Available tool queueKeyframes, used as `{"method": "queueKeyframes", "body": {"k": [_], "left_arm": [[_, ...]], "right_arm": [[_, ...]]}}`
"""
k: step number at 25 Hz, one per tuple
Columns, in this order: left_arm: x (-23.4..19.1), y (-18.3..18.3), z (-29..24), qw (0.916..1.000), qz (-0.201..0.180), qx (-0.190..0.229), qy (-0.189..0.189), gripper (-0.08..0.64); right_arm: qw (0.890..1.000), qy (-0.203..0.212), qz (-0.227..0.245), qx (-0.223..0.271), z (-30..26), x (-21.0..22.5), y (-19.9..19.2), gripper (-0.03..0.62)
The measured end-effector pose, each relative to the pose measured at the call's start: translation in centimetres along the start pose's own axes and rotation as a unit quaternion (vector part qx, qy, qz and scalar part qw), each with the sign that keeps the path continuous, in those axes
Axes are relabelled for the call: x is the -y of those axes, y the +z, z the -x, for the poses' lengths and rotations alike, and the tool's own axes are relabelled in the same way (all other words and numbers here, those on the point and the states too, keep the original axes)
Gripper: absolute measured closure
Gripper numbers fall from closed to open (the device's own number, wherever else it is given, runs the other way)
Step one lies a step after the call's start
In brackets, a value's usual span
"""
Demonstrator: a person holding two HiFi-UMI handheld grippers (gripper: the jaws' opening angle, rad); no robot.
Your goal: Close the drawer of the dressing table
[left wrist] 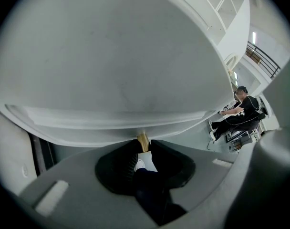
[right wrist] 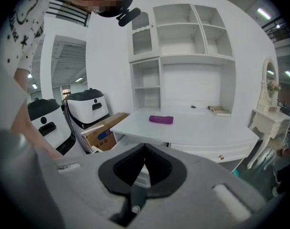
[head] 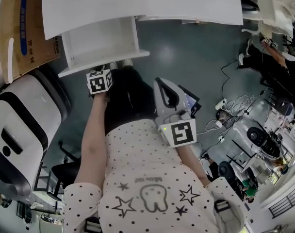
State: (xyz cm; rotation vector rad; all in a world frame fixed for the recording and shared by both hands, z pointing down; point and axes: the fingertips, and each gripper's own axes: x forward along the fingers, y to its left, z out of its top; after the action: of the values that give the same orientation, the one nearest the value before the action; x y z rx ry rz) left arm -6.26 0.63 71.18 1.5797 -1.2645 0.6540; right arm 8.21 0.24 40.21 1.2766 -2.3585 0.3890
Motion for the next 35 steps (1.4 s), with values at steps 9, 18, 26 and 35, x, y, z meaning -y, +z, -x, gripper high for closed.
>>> {"method": "queueKeyframes", "body": {"k": [9, 18, 26, 35], "left_arm": [[0.1, 0.4, -0.1, 1.0000, -0.001, -0.001, -0.003, 0.472], [0.0, 0.6, -0.1, 1.0000, 0.001, -0.003, -0.006, 0.472], [-0.1, 1.1, -0.4, 1.0000, 0.003, 0.001, -0.004, 0.472], [-0.4, 2.0, -0.7, 1.0000, 0.000, 0.006, -0.003, 0.472]], "right_arm": [[1.000, -0.005, -0.002, -0.002, 0.1, 0.0, 0.1, 0.589], [1.000, -0.013, -0.006, -0.001, 0.3, 0.2, 0.1, 0.589], [1.000, -0.015, -0.008, -0.003, 0.5, 0.4, -0.3, 0.589], [1.000, -0.022, -0.012, -0.001, 0.8, 0.7, -0.3, 0.589]]}}
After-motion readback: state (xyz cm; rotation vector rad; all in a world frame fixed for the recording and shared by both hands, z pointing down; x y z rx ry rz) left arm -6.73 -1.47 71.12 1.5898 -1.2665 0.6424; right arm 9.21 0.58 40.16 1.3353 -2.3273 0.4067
